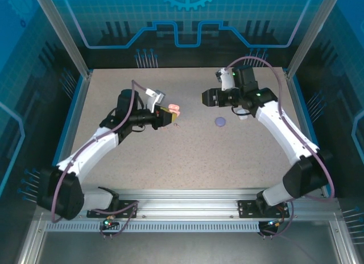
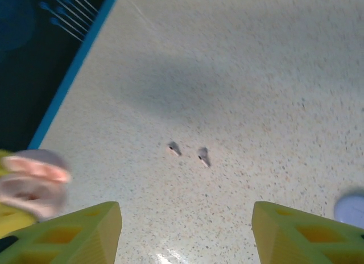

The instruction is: Insert the wireless bluetooth earbuds into the charging case

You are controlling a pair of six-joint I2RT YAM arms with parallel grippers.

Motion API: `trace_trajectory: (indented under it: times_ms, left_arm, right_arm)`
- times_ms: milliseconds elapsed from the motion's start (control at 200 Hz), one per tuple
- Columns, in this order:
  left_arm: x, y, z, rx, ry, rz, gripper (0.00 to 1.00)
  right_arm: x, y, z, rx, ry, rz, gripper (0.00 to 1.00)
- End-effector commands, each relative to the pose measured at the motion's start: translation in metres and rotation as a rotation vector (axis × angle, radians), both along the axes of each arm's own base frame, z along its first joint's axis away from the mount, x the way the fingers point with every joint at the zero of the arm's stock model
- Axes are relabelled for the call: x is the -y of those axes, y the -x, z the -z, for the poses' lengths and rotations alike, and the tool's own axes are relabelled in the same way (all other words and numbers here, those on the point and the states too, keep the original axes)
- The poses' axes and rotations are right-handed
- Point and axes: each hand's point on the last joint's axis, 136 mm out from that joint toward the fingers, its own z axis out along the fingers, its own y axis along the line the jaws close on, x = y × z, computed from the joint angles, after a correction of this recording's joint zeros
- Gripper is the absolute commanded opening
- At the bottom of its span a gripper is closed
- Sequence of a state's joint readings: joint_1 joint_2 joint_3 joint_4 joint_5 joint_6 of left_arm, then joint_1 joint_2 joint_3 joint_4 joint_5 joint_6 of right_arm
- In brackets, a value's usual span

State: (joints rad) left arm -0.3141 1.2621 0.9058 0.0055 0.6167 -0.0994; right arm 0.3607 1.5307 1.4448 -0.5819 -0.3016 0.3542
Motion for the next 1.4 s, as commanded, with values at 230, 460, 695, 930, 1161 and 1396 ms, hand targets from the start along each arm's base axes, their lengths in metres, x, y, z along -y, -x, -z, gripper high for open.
trace_trajectory:
  times_ms: [230, 460, 695, 930, 1161, 1396]
  left_arm:
    - [-0.064, -0.021, -0.086, 0.408, 0.119, -0.441, 0.00]
    - [-0.068, -0.012, -0.104, 0.444, 0.138, -0.450, 0.00]
    - [-0.070, -0.006, -0.110, 0.445, 0.164, -0.455, 0.00]
    - [-0.069, -0.002, -0.115, 0.450, 0.179, -0.444, 0.00]
    - [-0.067, -0.002, -0.113, 0.443, 0.176, -0.435, 0.00]
    - [-0.065, -0.006, -0.110, 0.441, 0.170, -0.431, 0.00]
  right_arm:
    - [-0.070, -0.018, 0.113, -0.202, 0.247, -0.120, 0.59]
    - [-0.112, -0.020, 0.167, -0.232, 0.452, -0.262, 0.53]
    - [-0.122, -0.024, 0.208, -0.237, 0.630, -0.282, 0.49]
    - [-0.129, -0.028, 0.227, -0.245, 0.670, -0.285, 0.42]
    - [-0.133, -0.031, 0.237, -0.256, 0.671, -0.288, 0.37]
    - [-0.135, -0.029, 0.240, -0.262, 0.675, -0.297, 0.33]
